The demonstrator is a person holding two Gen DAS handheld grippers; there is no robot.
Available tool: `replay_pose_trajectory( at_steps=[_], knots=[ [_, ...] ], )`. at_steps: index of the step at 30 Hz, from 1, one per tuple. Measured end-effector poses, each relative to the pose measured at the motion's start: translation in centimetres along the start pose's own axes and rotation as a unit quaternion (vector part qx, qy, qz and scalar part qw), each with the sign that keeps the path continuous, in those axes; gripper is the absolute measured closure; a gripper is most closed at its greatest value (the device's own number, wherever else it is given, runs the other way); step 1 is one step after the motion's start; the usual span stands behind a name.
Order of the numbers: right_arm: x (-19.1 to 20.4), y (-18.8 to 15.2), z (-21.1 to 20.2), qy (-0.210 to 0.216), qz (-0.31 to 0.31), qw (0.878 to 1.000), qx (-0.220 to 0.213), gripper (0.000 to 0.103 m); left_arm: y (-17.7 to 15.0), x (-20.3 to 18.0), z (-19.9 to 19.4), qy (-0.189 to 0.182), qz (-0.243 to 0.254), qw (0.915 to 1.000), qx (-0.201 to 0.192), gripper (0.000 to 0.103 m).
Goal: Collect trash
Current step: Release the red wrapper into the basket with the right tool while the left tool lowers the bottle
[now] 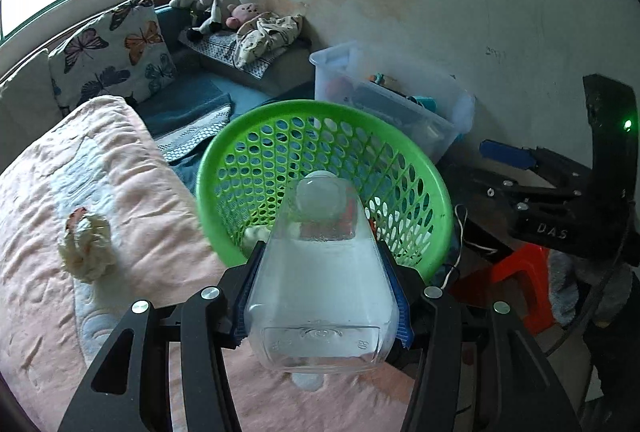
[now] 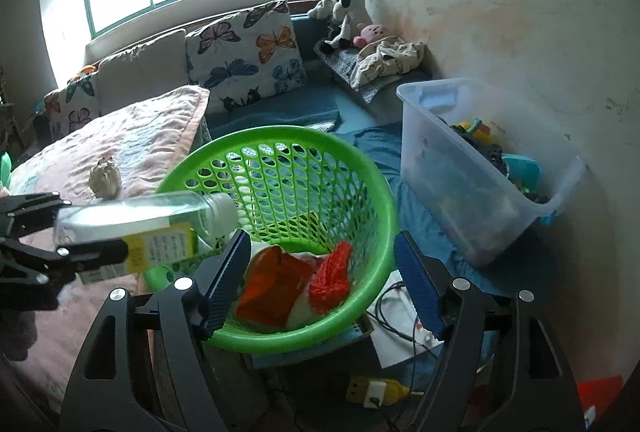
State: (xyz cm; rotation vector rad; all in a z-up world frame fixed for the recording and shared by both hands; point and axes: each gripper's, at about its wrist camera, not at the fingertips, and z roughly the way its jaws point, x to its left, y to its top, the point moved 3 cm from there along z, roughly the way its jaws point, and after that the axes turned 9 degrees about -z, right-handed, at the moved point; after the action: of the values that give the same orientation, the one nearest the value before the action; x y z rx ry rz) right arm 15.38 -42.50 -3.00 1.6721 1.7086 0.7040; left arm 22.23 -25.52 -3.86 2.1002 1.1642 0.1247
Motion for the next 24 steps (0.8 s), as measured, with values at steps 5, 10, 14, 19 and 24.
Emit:
replay_pose_trajectory(
  at_steps=[5,10,14,19,24],
  knots=[
    [-0.3,-0.1,0.2,-0.001,0.006,1.0,0.002,0.029,-0.1,-0.4,1.0,-0.003,0.002,1.0,0.008,0.051],
    [-0.7,-0.6,0.3,-0.001,0.014,1.0,0.005,0.029,-0.2,-1.0,2.2,-0.002,0.011,0.9997,0.022,0.051],
    [-0.9,-0.8,0.3,0.0,0.022,1.0,0.007,0.029,-0.2,-1.2,3.4,-0.002,0.014,0.9993,0.035,0.051],
    [-1.1,-1.0,0.5,0.001,0.027,1.0,0.01,0.029,-0.4,-1.7,4.7,-0.002,0.018,0.9987,0.048,0.051],
    [-1.2,-1.3,0.7,0.005,0.033,0.999,0.013,0.029,-0.6,-2.1,5.8,0.001,0.029,0.9976,0.063,0.051]
  ],
)
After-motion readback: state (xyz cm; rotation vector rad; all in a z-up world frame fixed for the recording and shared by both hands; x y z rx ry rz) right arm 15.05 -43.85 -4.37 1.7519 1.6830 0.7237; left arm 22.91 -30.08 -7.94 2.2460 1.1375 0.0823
